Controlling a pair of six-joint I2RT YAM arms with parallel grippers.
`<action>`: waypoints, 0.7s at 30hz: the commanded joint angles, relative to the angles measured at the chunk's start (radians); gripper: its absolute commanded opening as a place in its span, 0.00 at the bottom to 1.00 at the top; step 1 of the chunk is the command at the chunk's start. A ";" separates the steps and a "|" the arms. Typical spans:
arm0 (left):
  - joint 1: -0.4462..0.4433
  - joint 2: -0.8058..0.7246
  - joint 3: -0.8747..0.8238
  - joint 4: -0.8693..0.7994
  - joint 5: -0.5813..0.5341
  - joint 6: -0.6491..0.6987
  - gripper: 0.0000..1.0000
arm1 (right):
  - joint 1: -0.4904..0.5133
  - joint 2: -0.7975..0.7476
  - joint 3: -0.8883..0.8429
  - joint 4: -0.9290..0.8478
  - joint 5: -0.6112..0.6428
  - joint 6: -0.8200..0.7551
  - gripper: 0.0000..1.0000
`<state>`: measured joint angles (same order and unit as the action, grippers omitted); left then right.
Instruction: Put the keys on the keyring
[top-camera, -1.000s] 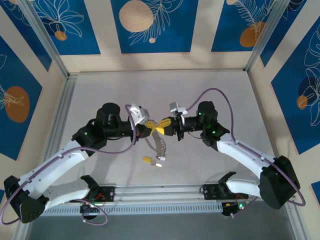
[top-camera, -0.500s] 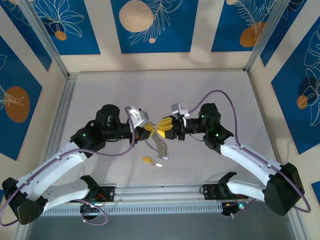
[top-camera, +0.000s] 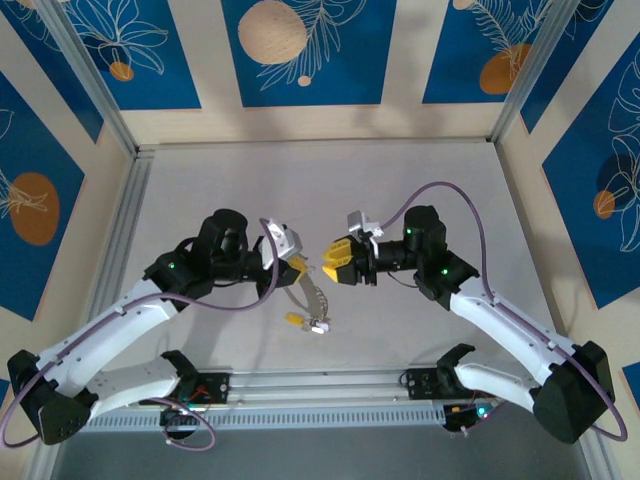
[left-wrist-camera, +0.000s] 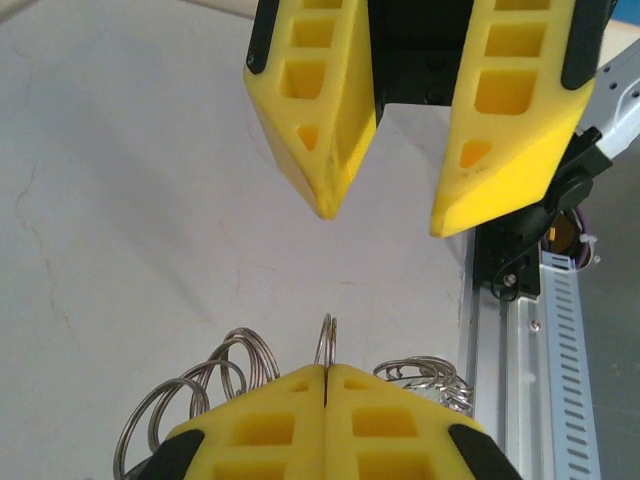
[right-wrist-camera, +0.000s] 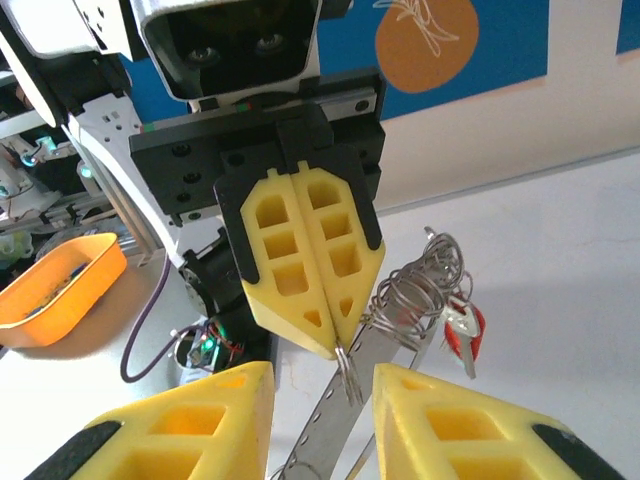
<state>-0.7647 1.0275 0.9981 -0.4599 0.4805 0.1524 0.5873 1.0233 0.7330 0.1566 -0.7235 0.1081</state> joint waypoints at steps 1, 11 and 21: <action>-0.009 0.003 0.066 -0.052 0.007 0.058 0.00 | 0.010 0.008 0.036 -0.075 -0.017 -0.025 0.33; -0.009 0.026 0.097 -0.102 0.026 0.084 0.00 | 0.052 0.065 0.069 -0.122 0.018 -0.075 0.34; -0.009 0.043 0.113 -0.120 0.045 0.092 0.00 | 0.090 0.147 0.128 -0.158 0.018 -0.127 0.33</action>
<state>-0.7647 1.0710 1.0618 -0.5732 0.4873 0.2203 0.6636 1.1572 0.8257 0.0418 -0.7059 0.0196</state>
